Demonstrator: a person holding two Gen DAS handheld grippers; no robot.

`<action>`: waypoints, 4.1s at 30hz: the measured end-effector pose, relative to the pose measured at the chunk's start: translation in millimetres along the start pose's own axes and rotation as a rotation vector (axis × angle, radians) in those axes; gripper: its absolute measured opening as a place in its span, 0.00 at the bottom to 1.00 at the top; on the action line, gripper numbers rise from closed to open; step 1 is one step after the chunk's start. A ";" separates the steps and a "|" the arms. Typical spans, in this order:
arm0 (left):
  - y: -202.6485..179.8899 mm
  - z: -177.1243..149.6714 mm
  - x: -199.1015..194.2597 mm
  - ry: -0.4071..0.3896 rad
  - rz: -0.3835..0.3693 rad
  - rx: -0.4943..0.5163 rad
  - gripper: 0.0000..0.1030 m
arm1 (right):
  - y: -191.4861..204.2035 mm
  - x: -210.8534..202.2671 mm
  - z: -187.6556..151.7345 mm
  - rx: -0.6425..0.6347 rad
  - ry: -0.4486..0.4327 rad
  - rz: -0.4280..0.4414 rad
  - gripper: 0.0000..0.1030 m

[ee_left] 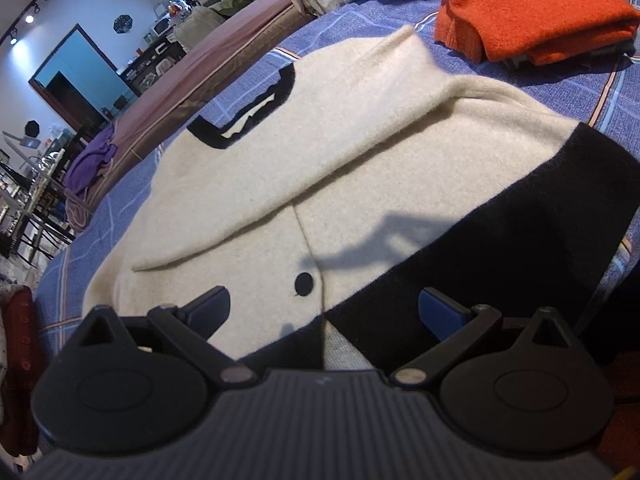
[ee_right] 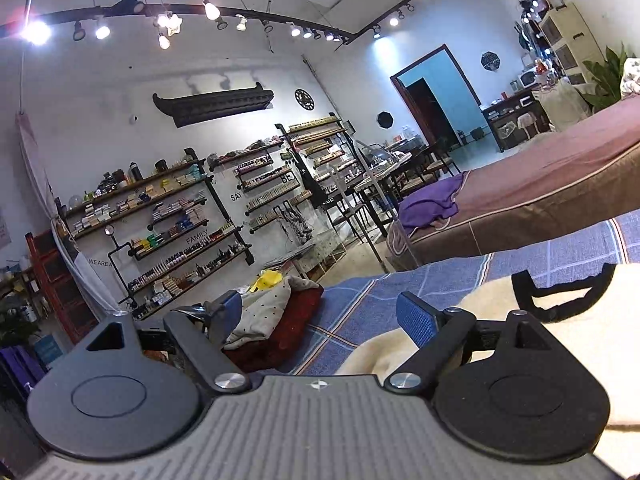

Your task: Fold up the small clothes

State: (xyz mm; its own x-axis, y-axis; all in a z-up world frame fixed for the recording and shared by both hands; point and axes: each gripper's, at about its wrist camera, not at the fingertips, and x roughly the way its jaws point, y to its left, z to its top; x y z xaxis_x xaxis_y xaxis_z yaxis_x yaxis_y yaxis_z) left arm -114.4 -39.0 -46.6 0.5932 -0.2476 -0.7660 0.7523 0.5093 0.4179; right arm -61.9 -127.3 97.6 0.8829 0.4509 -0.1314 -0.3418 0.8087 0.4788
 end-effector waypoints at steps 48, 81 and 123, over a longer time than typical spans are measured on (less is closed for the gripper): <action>11.9 -2.5 10.5 0.059 -0.040 -0.115 1.00 | 5.7 26.8 -4.2 0.034 0.094 0.107 1.00; 176.0 -211.9 -71.9 0.079 0.305 -0.811 1.00 | -29.8 65.3 -104.0 0.027 0.444 -0.226 1.00; 71.5 10.2 6.6 -0.237 -0.211 -0.602 0.73 | -108.5 -16.0 -95.4 -0.108 0.431 -0.700 1.00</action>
State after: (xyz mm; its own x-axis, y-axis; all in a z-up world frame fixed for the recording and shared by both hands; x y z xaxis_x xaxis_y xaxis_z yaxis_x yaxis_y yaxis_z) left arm -53.7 -12.7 -16.7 0.5493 -0.5310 -0.6452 0.6088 0.7832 -0.1263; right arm -69.6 -186.2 -35.0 0.7096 -0.0825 -0.6998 0.1924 0.9781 0.0799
